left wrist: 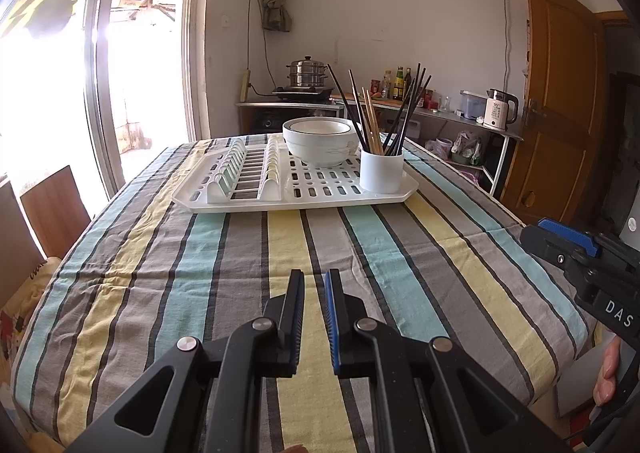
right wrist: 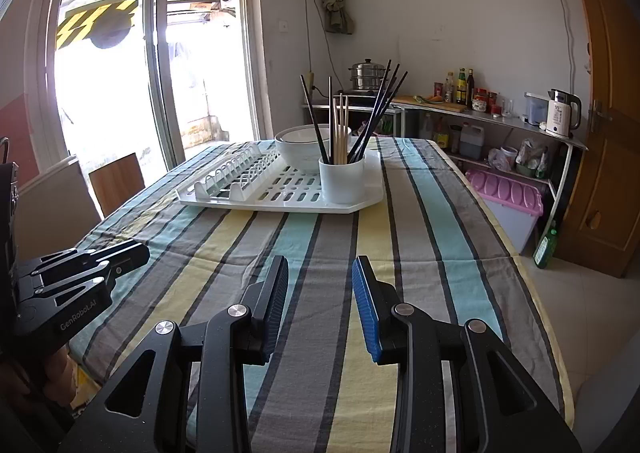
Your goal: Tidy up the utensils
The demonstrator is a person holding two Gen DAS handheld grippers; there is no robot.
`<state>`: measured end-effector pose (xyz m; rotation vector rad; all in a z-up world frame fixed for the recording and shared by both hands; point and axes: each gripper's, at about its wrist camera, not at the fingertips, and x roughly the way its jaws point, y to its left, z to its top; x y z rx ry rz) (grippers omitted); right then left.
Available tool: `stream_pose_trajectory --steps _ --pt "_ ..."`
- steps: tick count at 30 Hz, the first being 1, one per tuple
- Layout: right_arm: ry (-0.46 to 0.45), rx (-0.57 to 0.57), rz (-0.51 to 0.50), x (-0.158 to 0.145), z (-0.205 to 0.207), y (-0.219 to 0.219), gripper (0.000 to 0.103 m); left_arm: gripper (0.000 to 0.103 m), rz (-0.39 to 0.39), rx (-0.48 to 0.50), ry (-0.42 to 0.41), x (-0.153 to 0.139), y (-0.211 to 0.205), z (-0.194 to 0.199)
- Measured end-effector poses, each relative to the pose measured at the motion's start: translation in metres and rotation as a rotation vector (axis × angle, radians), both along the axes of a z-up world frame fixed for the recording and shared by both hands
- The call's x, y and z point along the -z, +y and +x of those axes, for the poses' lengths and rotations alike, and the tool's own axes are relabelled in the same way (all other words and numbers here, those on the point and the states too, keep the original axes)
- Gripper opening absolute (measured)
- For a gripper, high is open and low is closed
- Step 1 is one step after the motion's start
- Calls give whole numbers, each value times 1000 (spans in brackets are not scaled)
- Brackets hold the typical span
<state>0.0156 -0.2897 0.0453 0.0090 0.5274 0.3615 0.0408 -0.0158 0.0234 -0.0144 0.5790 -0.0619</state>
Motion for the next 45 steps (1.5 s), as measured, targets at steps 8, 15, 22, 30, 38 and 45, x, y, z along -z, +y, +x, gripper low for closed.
stream_pose_trajectory --steps 8,15,22,30,38,45 --pt "0 0 0 0 0 0 34 10 7 3 -1 0 -2 -1" --pt "-1 -2 -2 0 -1 1 34 10 9 2 -3 1 -2 -1" --pt "-1 -3 -2 -1 -1 1 34 10 9 4 -4 1 -2 -1" --pt "-1 -3 -4 -1 -1 1 34 10 13 0 -8 2 0 -1" --pt "0 -4 -5 -1 -1 2 34 10 12 1 2 6 2 2" --pt "-1 -3 -5 -1 -1 1 34 10 12 3 -7 7 1 1"
